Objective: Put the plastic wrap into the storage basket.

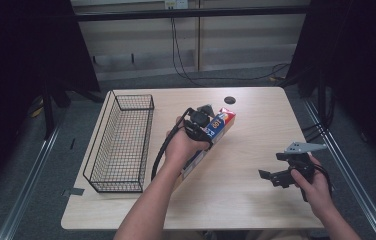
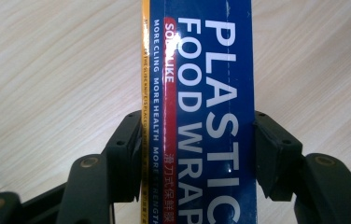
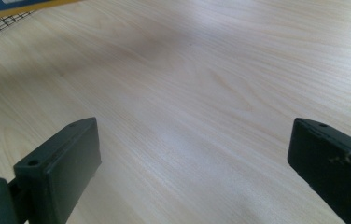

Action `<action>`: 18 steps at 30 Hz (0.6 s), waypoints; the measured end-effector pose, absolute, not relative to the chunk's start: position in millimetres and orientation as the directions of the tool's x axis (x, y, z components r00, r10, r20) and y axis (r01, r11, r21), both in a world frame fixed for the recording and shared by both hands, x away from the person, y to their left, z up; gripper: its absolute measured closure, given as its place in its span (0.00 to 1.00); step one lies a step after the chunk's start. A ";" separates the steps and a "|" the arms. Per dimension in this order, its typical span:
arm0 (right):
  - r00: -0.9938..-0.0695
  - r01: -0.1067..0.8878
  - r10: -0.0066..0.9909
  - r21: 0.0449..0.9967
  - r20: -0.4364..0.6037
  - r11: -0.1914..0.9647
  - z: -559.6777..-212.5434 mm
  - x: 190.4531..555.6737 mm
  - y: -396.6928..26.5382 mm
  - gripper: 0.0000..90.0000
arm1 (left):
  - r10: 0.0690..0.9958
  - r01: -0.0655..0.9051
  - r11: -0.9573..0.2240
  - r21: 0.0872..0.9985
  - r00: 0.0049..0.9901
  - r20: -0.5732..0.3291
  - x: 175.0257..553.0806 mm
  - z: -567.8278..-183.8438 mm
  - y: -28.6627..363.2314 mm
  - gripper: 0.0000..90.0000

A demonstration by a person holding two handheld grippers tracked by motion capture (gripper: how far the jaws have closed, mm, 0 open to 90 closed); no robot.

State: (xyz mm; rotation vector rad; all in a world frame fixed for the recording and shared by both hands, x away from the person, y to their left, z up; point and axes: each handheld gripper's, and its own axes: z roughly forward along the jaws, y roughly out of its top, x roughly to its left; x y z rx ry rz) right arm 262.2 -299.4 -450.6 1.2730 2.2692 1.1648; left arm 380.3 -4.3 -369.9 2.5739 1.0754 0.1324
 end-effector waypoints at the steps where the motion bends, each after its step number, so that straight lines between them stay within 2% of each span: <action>1: -0.568 0.579 0.813 0.765 0.129 0.283 -450.6 262.2 -299.4 0.03 | 0.711 0.678 -0.645 0.352 0.702 -0.047 381.1 -367.5 -2.8 0.48; 18: -0.570 0.580 0.812 0.761 0.122 0.293 -451.8 263.3 -298.6 0.02 | 0.765 0.731 -0.587 0.348 0.642 -0.056 391.5 -339.5 17.7 0.48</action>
